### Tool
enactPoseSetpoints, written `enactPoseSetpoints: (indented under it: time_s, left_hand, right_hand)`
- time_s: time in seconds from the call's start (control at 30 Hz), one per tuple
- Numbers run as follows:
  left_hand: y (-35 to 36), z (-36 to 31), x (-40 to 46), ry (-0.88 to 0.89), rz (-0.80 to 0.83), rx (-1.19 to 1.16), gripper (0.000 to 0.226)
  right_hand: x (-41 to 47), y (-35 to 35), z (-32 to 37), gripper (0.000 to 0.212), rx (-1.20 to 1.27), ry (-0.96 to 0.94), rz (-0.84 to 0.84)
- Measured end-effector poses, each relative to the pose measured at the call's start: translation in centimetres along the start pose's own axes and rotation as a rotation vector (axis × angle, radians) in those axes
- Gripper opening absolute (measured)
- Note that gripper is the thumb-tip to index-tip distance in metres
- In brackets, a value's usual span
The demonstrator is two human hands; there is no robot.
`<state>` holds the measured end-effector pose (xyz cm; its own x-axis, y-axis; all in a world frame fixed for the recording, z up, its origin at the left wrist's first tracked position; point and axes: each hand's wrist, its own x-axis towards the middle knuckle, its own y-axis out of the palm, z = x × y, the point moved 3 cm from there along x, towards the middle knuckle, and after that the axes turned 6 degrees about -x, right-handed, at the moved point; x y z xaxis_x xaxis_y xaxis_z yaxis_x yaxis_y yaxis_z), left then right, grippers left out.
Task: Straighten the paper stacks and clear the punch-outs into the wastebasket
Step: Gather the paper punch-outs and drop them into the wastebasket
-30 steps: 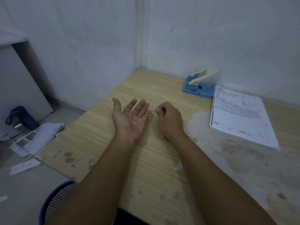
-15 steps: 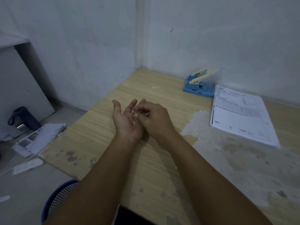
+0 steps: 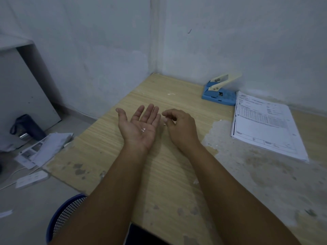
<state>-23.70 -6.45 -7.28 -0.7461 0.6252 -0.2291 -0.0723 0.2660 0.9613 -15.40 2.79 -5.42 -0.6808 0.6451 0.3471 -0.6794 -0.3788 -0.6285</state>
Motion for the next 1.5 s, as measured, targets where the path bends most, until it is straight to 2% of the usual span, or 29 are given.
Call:
enactPoseSetpoints:
  time_s: [0.13, 0.3, 0.5, 0.73, 0.87, 0.93, 1.03, 1.2, 1.5]
  left_hand:
    - [-0.2, -0.3, 0.4, 0.033, -0.002, -0.001, 0.081]
    - [-0.1, -0.1, 0.5, 0.027, 0.004, 0.045, 0.081]
    - [-0.2, 0.0, 0.5, 0.025, 0.008, 0.057, 0.081]
    - [-0.2, 0.1, 0.6, 0.025, 0.009, 0.078, 0.081]
    - [-0.1, 0.2, 0.6, 0.028, 0.005, 0.077, 0.082]
    - [-0.2, 0.2, 0.6, 0.029, 0.006, 0.079, 0.082]
    - [-0.1, 0.3, 0.5, 0.021, 0.006, 0.073, 0.083]
    - [0.3, 0.8, -0.1, -0.017, 0.015, 0.060, 0.088]
    - [0.5, 0.7, -0.7, -0.053, -0.003, 0.108, 0.086]
  right_hand:
    - [0.4, 0.2, -2.1, 0.021, -0.175, 0.110, -0.007]
    - [0.5, 0.5, -1.4, 0.016, -0.347, 0.067, 0.111]
    - [0.8, 0.6, -1.0, 0.022, -0.407, 0.051, 0.131]
    - [1.2, 0.6, -0.7, 0.013, -0.421, 0.107, 0.210]
    - [0.9, 0.9, -0.6, 0.017, -0.474, 0.079, 0.240]
    - [0.6, 0.9, -0.7, 0.019, -0.445, 0.082, 0.217]
    - [0.2, 0.6, -0.3, 0.020, -0.278, 0.092, 0.141]
    - [-0.2, 1.0, 2.0, 0.013, -0.094, -0.043, 0.123]
    - [-0.3, 1.0, 4.3, 0.015, -0.066, -0.167, 0.147]
